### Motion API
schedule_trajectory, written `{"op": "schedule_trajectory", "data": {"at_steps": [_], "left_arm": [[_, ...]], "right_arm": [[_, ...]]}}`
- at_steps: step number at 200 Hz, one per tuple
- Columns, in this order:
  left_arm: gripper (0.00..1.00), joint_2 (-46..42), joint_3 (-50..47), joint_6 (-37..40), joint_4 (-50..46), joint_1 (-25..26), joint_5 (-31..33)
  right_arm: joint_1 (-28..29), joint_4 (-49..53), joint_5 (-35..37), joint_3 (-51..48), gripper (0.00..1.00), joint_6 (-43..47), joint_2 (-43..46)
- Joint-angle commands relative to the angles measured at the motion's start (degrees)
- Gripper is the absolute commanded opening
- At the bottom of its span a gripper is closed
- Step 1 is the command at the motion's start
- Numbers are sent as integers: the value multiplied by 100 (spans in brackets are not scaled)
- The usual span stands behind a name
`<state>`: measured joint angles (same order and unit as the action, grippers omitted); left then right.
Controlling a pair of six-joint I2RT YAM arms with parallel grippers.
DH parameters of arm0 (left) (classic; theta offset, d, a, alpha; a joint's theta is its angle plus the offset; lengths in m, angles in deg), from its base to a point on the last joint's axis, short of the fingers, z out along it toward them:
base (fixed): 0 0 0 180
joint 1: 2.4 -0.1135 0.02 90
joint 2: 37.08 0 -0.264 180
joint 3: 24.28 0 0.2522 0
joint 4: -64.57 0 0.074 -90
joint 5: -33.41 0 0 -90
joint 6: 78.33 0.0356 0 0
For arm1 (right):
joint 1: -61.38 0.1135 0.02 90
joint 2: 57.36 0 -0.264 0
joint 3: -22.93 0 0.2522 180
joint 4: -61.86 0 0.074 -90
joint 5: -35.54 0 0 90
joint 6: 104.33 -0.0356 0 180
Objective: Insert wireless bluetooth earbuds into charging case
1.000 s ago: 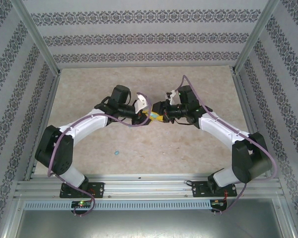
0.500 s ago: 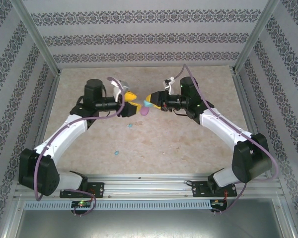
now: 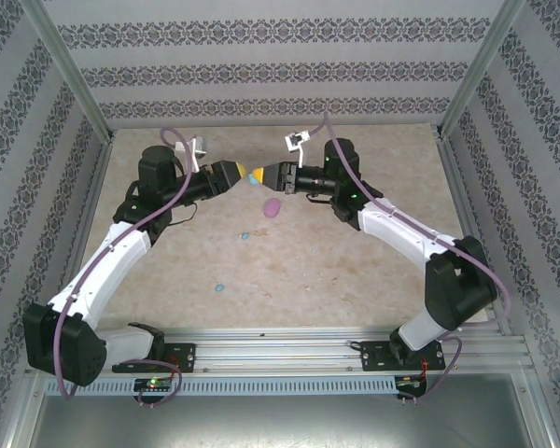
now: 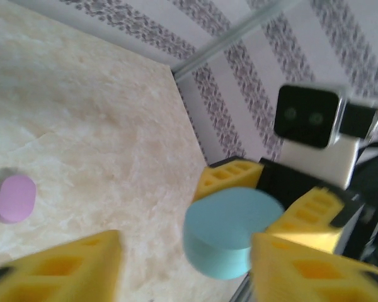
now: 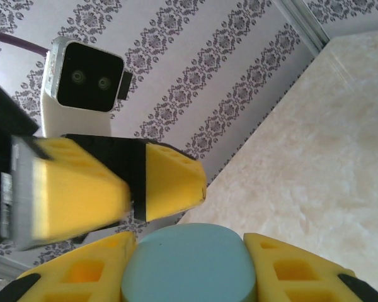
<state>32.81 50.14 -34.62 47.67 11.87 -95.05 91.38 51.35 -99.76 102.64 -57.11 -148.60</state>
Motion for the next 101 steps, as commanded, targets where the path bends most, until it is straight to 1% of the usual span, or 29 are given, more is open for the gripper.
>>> {"op": "schedule_trajectory", "data": {"at_steps": [1,10,35,54,71,86,101], "left_arm": [[100,-219,-37,-1431,316,79,497],[100,-249,-29,-1564,375,125,537],[100,-339,84,-1769,-38,220,897],[100,-448,117,-1736,-282,245,1223],[100,-477,119,-1728,-249,253,1388],[100,-406,88,-1974,-113,255,1406],[94,-239,-28,-2433,285,255,1235]], "right_arm": [[130,-1182,246,123,12,-11,-262],[182,-1325,288,120,12,5,-336],[286,-1714,404,86,12,36,-462],[369,-1981,549,24,12,168,-459],[439,-2134,674,-50,12,280,-439],[495,-2275,765,-108,12,385,-421],[557,-2397,850,-187,12,491,-405]]}}
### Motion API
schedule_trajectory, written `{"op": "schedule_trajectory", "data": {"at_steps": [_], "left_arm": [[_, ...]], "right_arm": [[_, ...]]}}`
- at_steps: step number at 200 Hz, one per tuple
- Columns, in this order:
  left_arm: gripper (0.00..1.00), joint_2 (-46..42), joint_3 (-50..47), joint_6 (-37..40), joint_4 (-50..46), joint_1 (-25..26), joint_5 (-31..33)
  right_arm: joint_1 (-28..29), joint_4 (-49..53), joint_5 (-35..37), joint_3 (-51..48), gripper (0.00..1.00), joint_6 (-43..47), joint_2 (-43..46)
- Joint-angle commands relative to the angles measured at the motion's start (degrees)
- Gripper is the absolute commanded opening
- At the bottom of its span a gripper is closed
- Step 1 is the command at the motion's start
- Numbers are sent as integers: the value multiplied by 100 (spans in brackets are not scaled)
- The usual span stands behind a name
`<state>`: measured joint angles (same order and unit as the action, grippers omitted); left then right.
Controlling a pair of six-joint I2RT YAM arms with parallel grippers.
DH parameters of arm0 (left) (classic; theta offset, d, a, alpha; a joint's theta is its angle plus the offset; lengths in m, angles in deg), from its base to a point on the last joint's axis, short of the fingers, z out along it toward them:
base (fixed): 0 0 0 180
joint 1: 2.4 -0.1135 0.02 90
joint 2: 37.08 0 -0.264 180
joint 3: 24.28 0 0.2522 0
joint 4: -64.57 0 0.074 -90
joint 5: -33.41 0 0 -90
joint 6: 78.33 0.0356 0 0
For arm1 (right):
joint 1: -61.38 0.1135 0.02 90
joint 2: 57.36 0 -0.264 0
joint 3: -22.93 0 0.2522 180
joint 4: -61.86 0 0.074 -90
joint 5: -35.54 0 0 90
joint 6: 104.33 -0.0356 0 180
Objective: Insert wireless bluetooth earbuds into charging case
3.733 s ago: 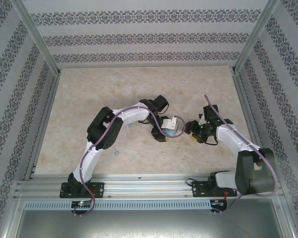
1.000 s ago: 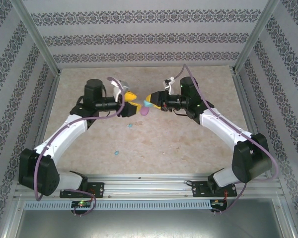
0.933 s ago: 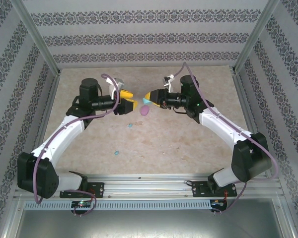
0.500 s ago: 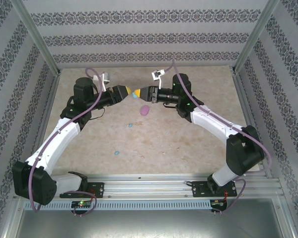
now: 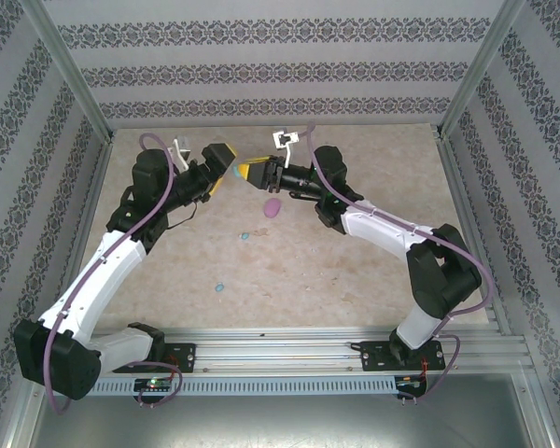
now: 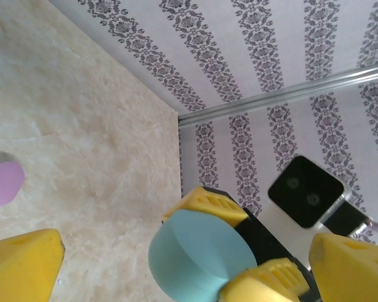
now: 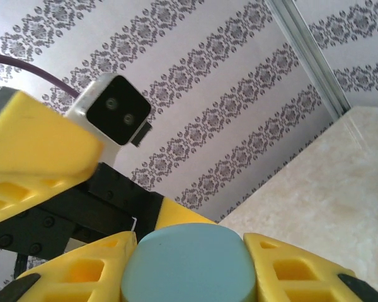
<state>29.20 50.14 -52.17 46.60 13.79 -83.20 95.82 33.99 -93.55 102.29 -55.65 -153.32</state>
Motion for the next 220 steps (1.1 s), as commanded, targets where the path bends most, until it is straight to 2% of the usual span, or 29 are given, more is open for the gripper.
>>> {"op": "schedule_trajectory", "data": {"at_steps": [1,26,56,107,186,208,220], "left_arm": [[93,126,-32,-698,415,66,33],[79,425,-104,-1529,770,80,-243],[69,601,14,-1944,780,124,-414],[59,588,-45,-2324,794,172,-399],[20,547,-182,-2766,1352,170,-384],[6,520,-172,-2791,1395,166,-349],[2,508,-186,-2798,1431,172,-319]], "right_arm": [[119,-675,237,-157,12,353,68],[185,-750,347,-201,12,499,74],[220,-790,526,-196,12,640,37],[214,-979,886,-205,12,783,-53],[221,-936,734,-342,15,783,-73],[214,-867,713,-381,21,816,-54],[221,-823,703,-382,26,827,-38]]}}
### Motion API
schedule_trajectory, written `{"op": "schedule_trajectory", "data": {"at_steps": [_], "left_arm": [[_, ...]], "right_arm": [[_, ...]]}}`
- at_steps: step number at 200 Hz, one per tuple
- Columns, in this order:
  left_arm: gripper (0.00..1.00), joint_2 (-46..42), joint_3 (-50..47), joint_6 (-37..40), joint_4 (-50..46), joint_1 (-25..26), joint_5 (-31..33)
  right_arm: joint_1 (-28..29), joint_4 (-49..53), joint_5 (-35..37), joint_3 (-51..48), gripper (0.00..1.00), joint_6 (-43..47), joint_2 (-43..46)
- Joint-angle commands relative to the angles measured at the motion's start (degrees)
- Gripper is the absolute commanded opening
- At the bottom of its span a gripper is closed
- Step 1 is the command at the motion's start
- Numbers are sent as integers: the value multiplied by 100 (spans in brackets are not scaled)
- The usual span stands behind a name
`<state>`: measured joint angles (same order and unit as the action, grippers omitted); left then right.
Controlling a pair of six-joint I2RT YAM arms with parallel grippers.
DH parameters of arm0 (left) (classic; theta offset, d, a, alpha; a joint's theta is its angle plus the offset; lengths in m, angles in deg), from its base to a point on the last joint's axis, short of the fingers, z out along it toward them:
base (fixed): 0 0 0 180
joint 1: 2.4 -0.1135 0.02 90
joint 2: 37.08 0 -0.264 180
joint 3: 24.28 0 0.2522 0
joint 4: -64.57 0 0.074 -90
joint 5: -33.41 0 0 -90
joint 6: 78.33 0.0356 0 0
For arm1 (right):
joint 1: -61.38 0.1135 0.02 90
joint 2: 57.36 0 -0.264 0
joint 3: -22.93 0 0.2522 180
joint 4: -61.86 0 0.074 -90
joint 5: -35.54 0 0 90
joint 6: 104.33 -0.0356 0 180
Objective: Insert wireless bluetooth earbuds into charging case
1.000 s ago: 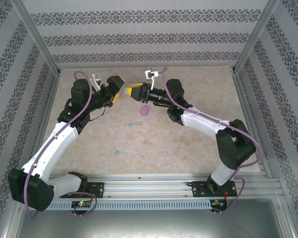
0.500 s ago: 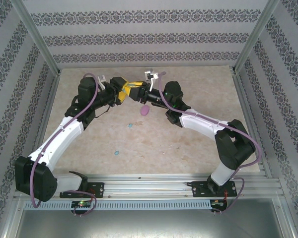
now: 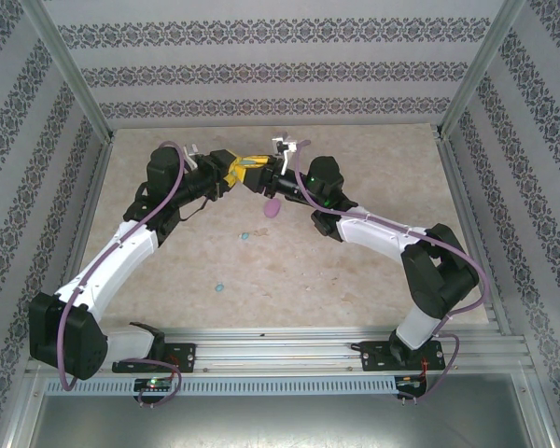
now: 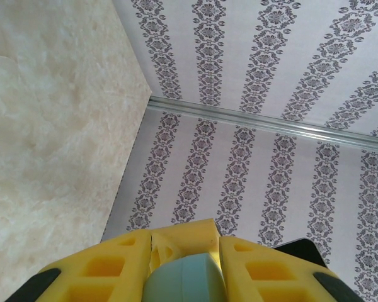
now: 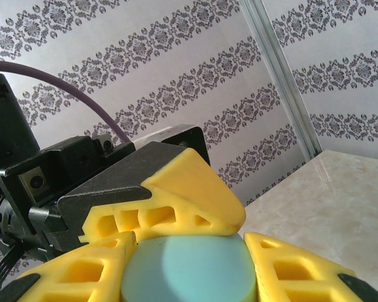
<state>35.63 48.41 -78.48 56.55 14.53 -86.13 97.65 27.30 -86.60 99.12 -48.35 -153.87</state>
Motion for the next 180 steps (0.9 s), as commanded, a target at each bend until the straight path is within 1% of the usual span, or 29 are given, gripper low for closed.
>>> {"op": "schedule_trajectory", "data": {"at_steps": [1,34,66,90,97,120,143,170,180], "left_arm": [[2,-143,-14,-172,441,94,-17],[0,-226,-134,-211,584,95,140],[0,-292,-258,-168,754,85,288],[0,-285,-281,-145,859,83,343],[0,-290,-277,-109,850,83,360],[0,-327,-258,78,801,61,444],[0,-375,-240,409,648,24,544],[0,-406,-344,660,771,11,705],[0,-399,-372,709,835,3,721]], "right_arm": [[38,-149,7,-60,26,93,18],[38,30,-62,10,40,20,76],[37,402,-117,24,51,-30,262],[35,542,-115,-43,56,3,453],[29,732,-108,-47,58,3,511],[3,1077,-101,-69,60,-122,767],[-72,1936,-30,60,63,-406,1135],[-193,3843,107,674,65,-938,1402],[-248,4324,62,902,65,-1215,1385]]}}
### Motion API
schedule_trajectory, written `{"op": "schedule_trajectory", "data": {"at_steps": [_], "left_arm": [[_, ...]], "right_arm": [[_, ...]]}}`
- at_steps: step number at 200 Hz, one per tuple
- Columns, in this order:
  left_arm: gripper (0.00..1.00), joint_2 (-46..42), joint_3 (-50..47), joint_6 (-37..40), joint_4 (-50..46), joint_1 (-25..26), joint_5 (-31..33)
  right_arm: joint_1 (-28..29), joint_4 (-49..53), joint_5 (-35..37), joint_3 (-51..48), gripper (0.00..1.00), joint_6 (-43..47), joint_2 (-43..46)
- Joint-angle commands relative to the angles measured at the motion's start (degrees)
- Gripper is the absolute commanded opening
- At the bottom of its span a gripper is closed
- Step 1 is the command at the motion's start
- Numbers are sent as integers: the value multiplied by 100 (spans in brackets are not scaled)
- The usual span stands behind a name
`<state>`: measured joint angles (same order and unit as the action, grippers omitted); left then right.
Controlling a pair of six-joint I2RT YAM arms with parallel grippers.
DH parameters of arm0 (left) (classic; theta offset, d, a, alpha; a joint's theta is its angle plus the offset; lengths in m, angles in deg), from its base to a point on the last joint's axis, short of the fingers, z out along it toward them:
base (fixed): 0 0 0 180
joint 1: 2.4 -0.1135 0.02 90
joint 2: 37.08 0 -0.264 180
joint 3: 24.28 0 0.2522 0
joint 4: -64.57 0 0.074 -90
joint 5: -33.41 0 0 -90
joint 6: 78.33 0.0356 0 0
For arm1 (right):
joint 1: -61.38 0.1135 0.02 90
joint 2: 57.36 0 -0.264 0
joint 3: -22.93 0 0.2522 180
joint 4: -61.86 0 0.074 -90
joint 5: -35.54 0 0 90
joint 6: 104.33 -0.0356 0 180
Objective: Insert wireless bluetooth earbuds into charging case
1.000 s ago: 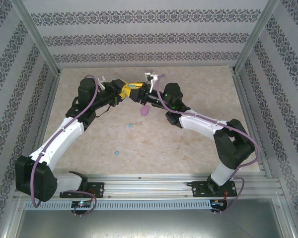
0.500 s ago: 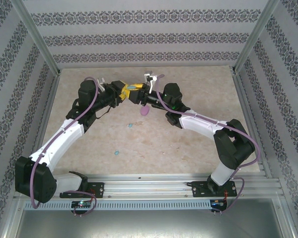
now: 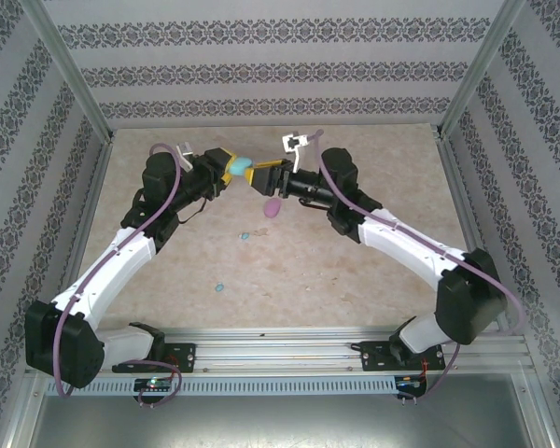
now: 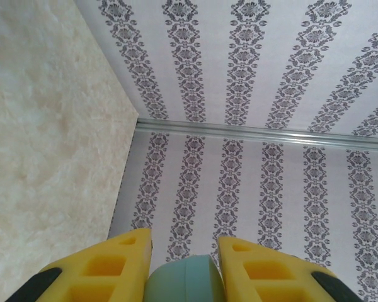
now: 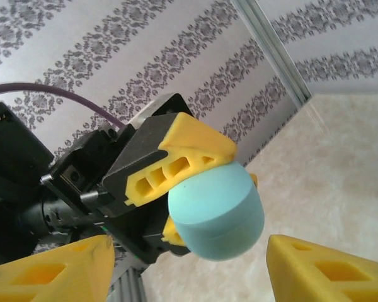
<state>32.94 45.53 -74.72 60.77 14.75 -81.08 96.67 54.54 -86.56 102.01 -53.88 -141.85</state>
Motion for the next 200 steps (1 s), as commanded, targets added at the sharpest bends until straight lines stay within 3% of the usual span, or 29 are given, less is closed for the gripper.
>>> {"op": "schedule_trajectory", "data": {"at_steps": [1,36,75,150,175,200], "left_arm": [[0,-130,-80,342,416,-18,217],[0,-111,-83,469,593,-11,238],[0,-25,-39,518,850,-12,136],[0,23,-23,570,1037,-18,-20],[0,12,-26,580,1060,-17,-31],[0,7,-63,593,1077,-17,-57]], "right_arm": [[-152,1630,47,635,65,-709,176],[-228,1638,-244,1013,64,-2052,-85],[-189,1604,-355,1167,64,-2968,-344],[-84,1155,-743,1424,63,-3822,-880],[-55,1131,-817,1566,58,-3870,-1039],[-27,964,-927,1624,46,-4021,-1165]]}}
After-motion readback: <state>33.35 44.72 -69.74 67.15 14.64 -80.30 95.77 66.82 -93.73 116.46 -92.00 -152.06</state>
